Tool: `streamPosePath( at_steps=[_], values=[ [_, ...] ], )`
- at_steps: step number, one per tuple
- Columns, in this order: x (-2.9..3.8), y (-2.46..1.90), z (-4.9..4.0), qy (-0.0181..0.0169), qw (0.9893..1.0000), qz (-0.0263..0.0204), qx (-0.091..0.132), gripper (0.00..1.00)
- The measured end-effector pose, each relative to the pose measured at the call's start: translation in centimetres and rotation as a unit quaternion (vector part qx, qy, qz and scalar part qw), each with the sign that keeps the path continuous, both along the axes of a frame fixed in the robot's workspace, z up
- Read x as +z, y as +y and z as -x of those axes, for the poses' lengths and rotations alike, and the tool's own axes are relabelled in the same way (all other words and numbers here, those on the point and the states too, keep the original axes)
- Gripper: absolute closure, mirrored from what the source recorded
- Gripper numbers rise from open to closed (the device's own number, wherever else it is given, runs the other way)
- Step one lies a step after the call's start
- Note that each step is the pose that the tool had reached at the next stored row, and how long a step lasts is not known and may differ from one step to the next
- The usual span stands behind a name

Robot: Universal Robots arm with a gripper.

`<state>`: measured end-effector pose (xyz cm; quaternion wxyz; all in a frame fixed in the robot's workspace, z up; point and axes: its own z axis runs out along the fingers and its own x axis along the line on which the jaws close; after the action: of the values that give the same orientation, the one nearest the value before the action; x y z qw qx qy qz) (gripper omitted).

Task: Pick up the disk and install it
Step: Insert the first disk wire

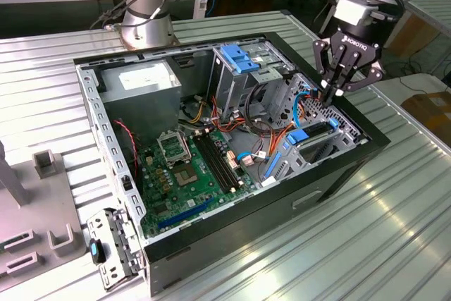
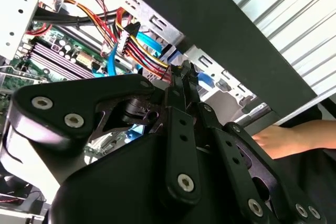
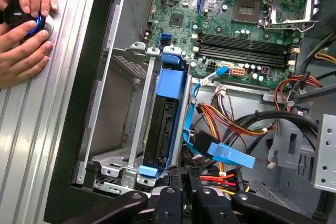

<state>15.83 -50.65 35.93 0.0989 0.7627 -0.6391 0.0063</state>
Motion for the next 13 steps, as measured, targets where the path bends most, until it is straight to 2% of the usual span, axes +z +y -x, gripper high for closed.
streamPosePath(
  at_steps=[2,7,10,12,13],
  values=[
    [0.00,-0.15,0.07,0.0000,1.0000,-0.0008,-0.001,0.83],
    [-0.16,-0.16,0.08,0.0000,0.9994,-0.0009,-0.033,0.83],
    [-0.33,-0.18,0.08,-0.0001,0.9990,-0.0009,-0.045,0.83],
    [-0.37,-0.39,0.13,0.0000,0.9990,-0.0008,-0.046,0.83],
    [-0.38,-0.73,0.26,-0.0001,0.9990,-0.0030,-0.046,0.83]
  ],
)
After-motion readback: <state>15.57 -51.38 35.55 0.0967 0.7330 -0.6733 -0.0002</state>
